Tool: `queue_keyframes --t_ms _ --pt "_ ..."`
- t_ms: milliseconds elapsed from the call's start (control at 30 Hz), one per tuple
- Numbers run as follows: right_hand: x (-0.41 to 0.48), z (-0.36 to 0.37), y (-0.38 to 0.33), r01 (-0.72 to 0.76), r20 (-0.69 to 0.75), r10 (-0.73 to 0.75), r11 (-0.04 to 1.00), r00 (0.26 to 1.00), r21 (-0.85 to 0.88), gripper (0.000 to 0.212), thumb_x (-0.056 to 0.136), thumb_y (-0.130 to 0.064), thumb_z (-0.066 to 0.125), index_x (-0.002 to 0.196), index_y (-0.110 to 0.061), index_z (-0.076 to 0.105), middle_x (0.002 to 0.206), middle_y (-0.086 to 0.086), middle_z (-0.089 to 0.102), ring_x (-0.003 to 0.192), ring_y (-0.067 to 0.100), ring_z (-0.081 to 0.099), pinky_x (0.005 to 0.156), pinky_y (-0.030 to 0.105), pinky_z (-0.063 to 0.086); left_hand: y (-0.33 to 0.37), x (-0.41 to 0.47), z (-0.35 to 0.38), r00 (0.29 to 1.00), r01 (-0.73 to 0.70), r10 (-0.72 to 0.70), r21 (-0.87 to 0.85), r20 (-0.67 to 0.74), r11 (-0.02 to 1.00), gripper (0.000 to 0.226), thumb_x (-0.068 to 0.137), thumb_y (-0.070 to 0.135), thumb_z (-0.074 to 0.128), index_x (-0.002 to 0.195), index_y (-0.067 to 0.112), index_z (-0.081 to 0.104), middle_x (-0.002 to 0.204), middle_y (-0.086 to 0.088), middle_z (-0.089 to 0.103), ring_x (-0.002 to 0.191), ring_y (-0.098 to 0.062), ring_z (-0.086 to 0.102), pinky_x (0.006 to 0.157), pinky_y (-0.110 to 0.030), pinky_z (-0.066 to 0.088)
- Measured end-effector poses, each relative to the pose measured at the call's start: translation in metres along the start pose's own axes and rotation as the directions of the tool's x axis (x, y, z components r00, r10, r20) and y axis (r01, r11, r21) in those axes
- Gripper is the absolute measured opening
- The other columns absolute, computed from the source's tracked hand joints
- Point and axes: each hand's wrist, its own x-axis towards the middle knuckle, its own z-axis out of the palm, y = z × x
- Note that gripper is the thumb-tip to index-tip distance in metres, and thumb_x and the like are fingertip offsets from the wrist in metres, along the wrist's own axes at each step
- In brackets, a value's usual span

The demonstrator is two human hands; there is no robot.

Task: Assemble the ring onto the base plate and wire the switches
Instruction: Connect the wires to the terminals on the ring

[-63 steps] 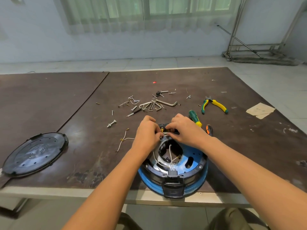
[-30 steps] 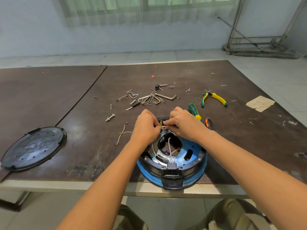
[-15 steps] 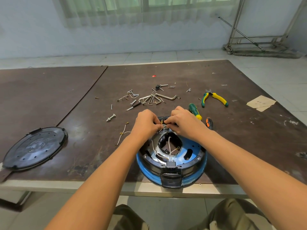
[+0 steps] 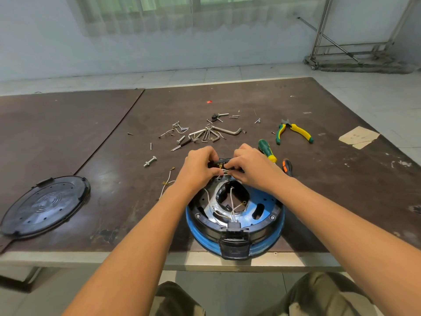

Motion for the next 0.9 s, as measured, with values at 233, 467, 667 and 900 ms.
queue_keyframes --t_ms 233,467,667,900 --pt "-0.001 -0.001 -0.002 -0.004 0.0 0.004 1.0 1.0 0.002 0.026 0.095 -0.03 0.065 0.117 -0.021 0.074 0.092 0.002 0.063 0.096 0.022 0.051 0.076 0.043 0.049 -0.002 0.005 0.001 0.989 -0.068 0.049 0.141 0.138 0.988 0.055 0.086 0.033 0.075 0.136 0.026 0.056 0.123 0.001 0.057 0.115 -0.021 0.056 0.098 -0.046 0.047" --pt "0.0 -0.002 -0.002 -0.044 -0.006 0.044 0.996 0.999 0.08 0.03 0.092 -0.026 0.069 0.12 -0.02 0.068 0.084 -0.009 0.056 0.094 0.014 0.047 0.077 0.034 0.045 -0.006 0.007 0.003 0.987 -0.071 0.058 0.088 0.149 0.994 0.048 0.083 0.03 0.077 0.128 0.026 0.058 0.126 0.005 0.057 0.115 -0.016 0.054 0.099 -0.043 0.047" --pt "-0.002 0.0 0.0 -0.118 -0.014 0.122 0.975 0.992 0.19 0.033 0.088 -0.02 0.073 0.118 -0.021 0.061 0.08 -0.011 0.052 0.093 0.01 0.044 0.076 0.03 0.044 -0.008 0.007 0.006 0.985 -0.071 0.057 0.082 0.161 0.994 0.054 0.086 0.03 0.074 0.134 0.027 0.05 0.131 0.006 0.058 0.119 -0.015 0.055 0.101 -0.043 0.047" --pt "0.0 0.0 0.001 -0.093 -0.014 0.096 0.987 0.995 0.134 0.014 0.09 -0.023 0.072 0.102 -0.017 0.07 0.082 -0.008 0.053 0.092 0.011 0.042 0.079 0.032 0.047 -0.009 0.009 0.003 0.983 -0.086 0.072 0.074 0.172 0.994 0.055 0.086 0.03 0.074 0.137 0.029 0.054 0.133 0.006 0.059 0.122 -0.015 0.053 0.103 -0.044 0.046"
